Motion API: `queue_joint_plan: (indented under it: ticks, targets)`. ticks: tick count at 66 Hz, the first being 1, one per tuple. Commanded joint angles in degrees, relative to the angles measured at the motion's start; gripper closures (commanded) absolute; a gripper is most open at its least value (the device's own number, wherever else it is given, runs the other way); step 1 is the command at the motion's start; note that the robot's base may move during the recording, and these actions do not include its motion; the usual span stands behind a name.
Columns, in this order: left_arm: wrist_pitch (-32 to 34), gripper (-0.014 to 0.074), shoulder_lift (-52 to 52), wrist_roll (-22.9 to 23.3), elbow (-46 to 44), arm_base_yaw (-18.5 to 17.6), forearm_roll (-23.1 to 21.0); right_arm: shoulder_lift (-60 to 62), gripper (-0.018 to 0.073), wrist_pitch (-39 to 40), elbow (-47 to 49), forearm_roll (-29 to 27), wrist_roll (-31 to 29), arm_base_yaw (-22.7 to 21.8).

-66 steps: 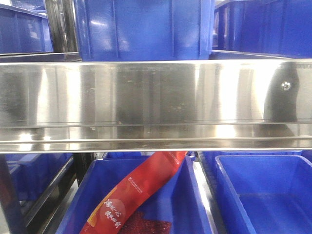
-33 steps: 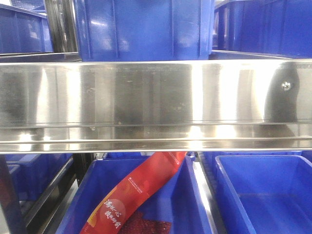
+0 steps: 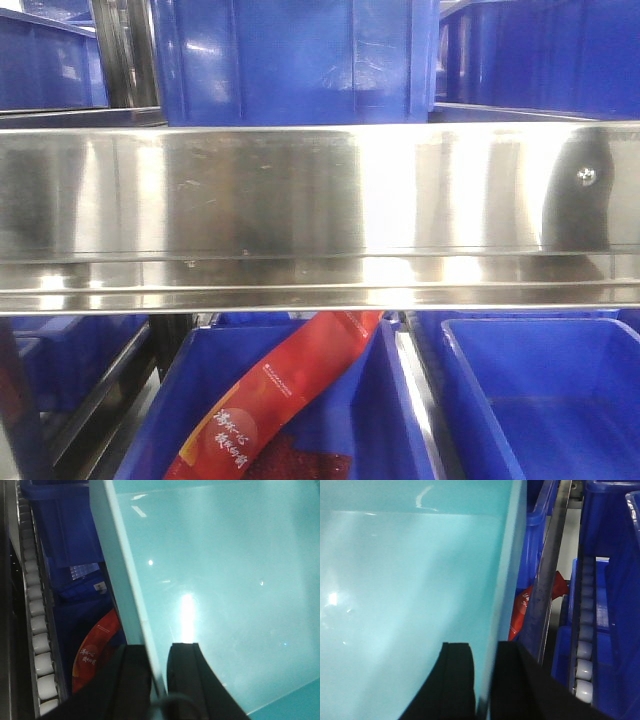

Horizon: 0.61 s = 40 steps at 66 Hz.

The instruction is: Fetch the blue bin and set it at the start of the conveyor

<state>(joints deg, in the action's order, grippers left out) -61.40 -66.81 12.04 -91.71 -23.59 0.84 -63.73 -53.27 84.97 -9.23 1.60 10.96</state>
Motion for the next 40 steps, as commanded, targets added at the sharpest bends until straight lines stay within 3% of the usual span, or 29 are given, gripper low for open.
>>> queue_joint_plan:
  ticks: [1, 40]
  targets:
    - [0.7, 0.0707, 0.9, -1.3, -0.2, 0.4, 5.2, 0.9, 0.0711, 1.9, 0.3, 2.9, -1.0, -0.5]
    - [0.7, 0.0707, 0.9, -1.3, -0.2, 0.4, 5.2, 0.9, 0.0711, 1.9, 0.3, 2.9, -1.0, -0.5]
